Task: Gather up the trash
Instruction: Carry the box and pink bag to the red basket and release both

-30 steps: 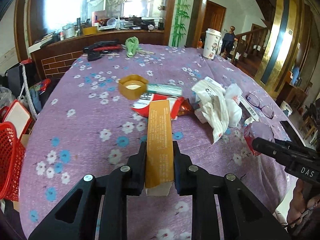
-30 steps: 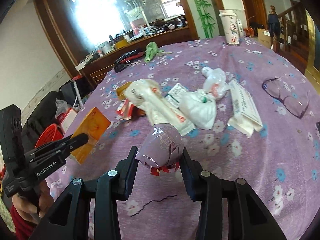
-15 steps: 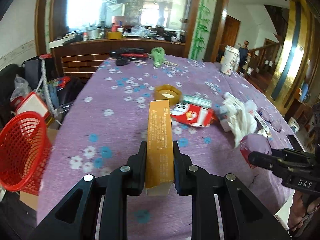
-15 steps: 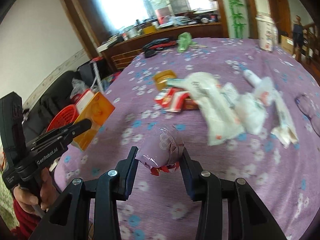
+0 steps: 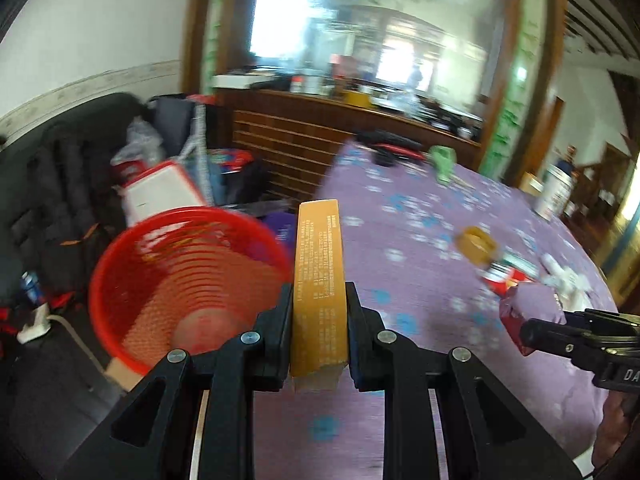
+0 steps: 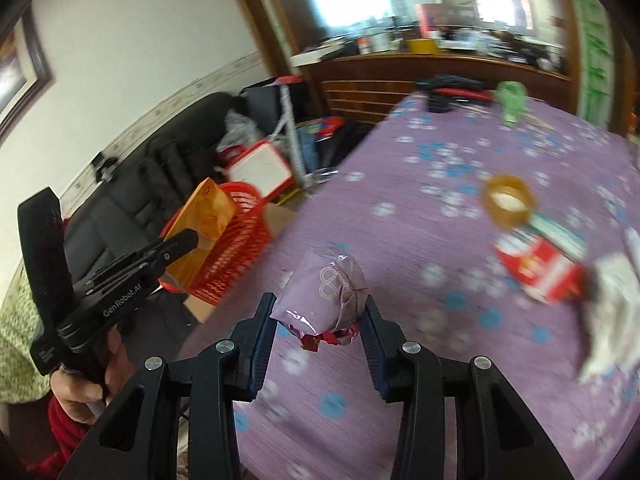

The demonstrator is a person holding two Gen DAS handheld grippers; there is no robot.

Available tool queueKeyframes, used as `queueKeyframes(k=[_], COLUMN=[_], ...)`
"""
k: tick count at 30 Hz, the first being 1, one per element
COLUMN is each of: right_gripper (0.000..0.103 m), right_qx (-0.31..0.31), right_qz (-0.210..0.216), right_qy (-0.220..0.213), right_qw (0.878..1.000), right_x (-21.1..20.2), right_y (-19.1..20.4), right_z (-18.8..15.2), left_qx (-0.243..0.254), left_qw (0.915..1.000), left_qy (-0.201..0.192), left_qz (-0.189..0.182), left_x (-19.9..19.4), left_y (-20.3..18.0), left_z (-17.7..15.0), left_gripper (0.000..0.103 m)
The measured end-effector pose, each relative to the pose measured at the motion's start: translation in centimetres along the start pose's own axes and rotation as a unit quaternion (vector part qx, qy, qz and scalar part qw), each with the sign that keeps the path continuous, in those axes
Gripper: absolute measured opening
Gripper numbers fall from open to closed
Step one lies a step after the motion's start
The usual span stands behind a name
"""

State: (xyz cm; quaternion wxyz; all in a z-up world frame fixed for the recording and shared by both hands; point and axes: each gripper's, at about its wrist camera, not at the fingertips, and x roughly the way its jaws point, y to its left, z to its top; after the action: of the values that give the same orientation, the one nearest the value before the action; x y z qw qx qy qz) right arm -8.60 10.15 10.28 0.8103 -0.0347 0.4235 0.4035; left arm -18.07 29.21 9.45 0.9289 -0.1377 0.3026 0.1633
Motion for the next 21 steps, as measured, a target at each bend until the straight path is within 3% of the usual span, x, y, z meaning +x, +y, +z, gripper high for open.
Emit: queueKeyframes(k=[8,17,20,21], right_gripper=[0.045,0.049,0.053,0.054], right_qx=[-0.035,-0.042,-0.040,-0.035], right_qz=[0.053,0.074,0.075,0.073], right_qy=[0.029,0.049,0.047,0.042], right_qw=[0.998,0.995,0.995,0.996], right_x=[6.9,13.5,14.0,13.7], right_y=[6.0,10.0,10.3,10.0], right_z=[4.4,7.5,8.1,8.1], left_qx=[-0.049,-0.073,-0.074,-0.075], left_qw=[0.9967,0.9938,0.9938,0.9938], left_qy=[0.008,0.017,0.016,0.014], left_qz=[0.065,0.082,0.081,0.081], left_x=[1.0,2.4,2.5,2.5], left_y=[7.1,10.0,10.2,10.2], left_z=[0.2,0.3,0.5,0.5], left_gripper=[0.021,0.022,0.026,0.034])
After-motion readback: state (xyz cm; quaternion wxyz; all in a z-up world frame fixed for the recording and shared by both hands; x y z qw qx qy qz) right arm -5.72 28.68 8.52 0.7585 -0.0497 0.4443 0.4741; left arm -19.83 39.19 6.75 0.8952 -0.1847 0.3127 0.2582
